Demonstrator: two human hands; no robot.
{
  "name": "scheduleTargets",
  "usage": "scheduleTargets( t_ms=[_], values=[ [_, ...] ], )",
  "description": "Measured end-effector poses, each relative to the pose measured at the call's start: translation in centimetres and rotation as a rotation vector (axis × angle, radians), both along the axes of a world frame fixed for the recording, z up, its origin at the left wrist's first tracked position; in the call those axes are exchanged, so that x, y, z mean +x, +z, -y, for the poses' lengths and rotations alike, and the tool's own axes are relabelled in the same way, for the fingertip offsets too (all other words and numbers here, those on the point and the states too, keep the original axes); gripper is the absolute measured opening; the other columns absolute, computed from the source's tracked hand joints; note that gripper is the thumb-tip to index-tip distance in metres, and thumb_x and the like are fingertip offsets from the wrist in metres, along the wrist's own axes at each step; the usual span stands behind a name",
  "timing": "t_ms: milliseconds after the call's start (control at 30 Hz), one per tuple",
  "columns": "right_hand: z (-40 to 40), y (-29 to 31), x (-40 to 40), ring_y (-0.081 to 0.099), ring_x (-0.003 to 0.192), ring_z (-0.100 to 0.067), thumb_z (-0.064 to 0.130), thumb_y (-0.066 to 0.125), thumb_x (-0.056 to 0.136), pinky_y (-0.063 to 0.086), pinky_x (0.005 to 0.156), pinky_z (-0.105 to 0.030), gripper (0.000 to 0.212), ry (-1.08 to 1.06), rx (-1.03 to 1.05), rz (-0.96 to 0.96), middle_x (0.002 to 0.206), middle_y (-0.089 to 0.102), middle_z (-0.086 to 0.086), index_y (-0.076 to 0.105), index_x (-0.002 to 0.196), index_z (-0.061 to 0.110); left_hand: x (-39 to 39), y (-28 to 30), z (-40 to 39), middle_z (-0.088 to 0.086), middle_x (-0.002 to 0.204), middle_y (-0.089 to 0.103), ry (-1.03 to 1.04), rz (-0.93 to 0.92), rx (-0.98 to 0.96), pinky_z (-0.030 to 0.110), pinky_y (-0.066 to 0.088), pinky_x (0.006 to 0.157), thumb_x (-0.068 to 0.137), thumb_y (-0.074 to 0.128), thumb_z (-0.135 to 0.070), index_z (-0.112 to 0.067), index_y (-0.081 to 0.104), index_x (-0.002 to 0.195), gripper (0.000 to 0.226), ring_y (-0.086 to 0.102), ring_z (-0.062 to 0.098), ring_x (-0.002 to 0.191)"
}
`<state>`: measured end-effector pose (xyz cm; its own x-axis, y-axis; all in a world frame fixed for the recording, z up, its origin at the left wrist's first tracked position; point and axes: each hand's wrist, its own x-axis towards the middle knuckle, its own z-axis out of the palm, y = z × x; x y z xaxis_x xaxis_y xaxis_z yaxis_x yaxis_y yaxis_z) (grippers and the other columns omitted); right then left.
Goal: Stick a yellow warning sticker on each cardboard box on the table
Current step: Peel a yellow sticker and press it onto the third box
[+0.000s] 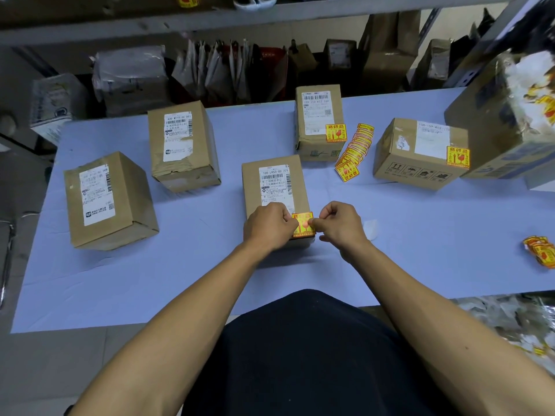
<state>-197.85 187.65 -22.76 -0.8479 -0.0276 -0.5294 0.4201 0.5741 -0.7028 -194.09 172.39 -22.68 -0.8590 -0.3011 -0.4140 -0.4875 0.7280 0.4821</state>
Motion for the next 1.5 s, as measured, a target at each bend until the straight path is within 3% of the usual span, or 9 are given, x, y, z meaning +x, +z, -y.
scheduleTargets(
  t_ms=[167,533,700,900,1133,1367,1500],
  values=[
    [-0.01,0.03,0.02,0.072,0.083,-0.031,0.009,0.078,0.082,0.063,0.064,-0.040,0.024,0.001,-0.014,0.007,0.086,0.069,-0.017,0.056,0.073,0.011,-0.06,-0.26,0.01,0.001,0.074,0.068,-0.037,-0.008,-0.027,0.026,0.041,0.055,0.078,0.058,-0.029,-0.020,0.057,0.064,0.017,0.061,0.028,0.074],
    [-0.08,0.18,0.01,0.072,0.086,-0.034,0.004,0.076,0.083,0.060,0.063,-0.038,0.031,-0.004,-0.055,0.005,0.091,0.069,-0.025,0.048,0.072,0.012,-0.29,-0.07,-0.06,0.006,0.069,0.067,-0.096,0.012,-0.056,0.030,0.046,0.056,0.082,0.055,-0.030,-0.010,0.065,0.071,0.025,0.061,0.031,0.070],
    [-0.27,0.11,0.11,0.073,0.087,-0.033,0.003,0.073,0.084,0.060,0.067,-0.041,0.034,-0.010,-0.099,0.018,0.089,0.071,-0.023,0.042,0.076,0.014,-0.04,0.00,-0.02,0.006,0.064,0.065,-0.106,0.007,-0.042,0.028,0.041,0.052,0.081,0.052,-0.030,-0.008,0.062,0.069,0.027,0.060,0.030,0.067],
    [-0.39,0.02,0.09,0.072,0.087,-0.034,0.003,0.072,0.085,0.058,0.067,-0.042,0.036,-0.006,-0.131,0.033,0.087,0.071,-0.022,0.040,0.077,0.016,-0.17,0.05,0.42,0.005,0.071,0.069,-0.071,0.022,0.003,0.033,0.049,0.059,0.083,0.053,-0.032,-0.010,0.067,0.075,0.028,0.063,0.026,0.071],
    [-0.18,-0.31,-0.24,0.073,0.084,-0.032,0.005,0.076,0.083,0.060,0.066,-0.043,0.036,-0.017,-0.100,0.042,0.087,0.072,-0.022,0.041,0.079,0.015,-0.19,-0.03,0.31,0.002,0.069,0.070,-0.054,0.016,-0.001,0.028,0.046,0.058,0.081,0.056,-0.032,-0.012,0.066,0.070,0.025,0.063,0.026,0.072],
    [-0.31,-0.40,-0.21,0.072,0.084,-0.037,0.008,0.079,0.080,0.061,0.064,-0.046,0.040,0.023,-0.028,0.000,0.085,0.071,-0.023,0.040,0.076,0.015,-0.39,-0.05,-0.07,0.003,0.069,0.068,-0.087,0.023,-0.071,0.028,0.044,0.056,0.082,0.059,-0.030,-0.013,0.064,0.066,0.023,0.064,0.028,0.073],
    [-0.46,-0.16,-0.57,0.068,0.075,-0.035,0.026,0.084,0.077,0.059,0.070,-0.053,0.042,0.077,0.075,-0.015,0.078,0.066,-0.014,0.044,0.073,0.016,-0.88,0.30,0.13,0.007,0.081,0.067,-0.087,0.029,-0.219,0.029,0.039,0.056,0.079,0.063,-0.043,-0.013,0.058,0.072,0.032,0.060,0.031,0.075]
  ],
)
